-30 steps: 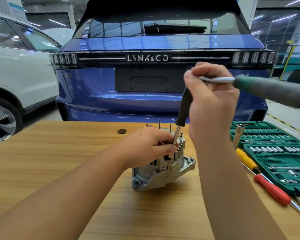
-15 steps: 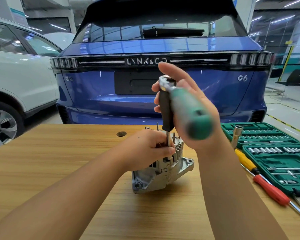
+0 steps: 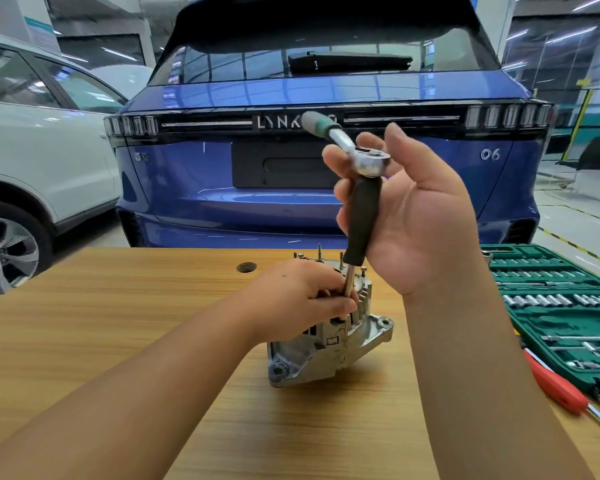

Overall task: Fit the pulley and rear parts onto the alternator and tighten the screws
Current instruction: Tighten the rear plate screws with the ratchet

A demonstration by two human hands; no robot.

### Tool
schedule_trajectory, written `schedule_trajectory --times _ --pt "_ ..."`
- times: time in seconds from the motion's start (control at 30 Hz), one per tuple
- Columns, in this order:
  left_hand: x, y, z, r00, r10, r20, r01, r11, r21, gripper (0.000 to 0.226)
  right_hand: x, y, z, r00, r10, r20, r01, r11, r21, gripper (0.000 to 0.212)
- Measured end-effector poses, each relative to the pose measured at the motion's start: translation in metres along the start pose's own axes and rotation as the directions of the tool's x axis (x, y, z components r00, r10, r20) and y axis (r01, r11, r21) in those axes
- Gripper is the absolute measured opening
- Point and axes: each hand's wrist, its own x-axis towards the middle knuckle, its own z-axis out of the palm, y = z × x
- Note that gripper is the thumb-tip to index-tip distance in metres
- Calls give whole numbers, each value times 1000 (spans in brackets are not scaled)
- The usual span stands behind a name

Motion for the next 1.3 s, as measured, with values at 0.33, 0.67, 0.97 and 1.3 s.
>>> schedule_trajectory --times 0.33,0.67,0.97,1.3 --pt "2 -1 2 1000 -17 -2 17 1000 -3 9 8 22 0 743 -667 -59 568 674 -472 24" --pt "0 -2 5 999 -23 -39 21 997 -70 8 5 21 7 927 -339 162 372 888 -270 24" --pt "0 6 1 999 21 38 -23 998 50 17 0 17 10 849 -493 -193 353 798 -488 36" --pt "0 1 -1 1000 23 16 -23 1000 -4 13 -4 -4 8 993 45 -106 -43 999 25 37"
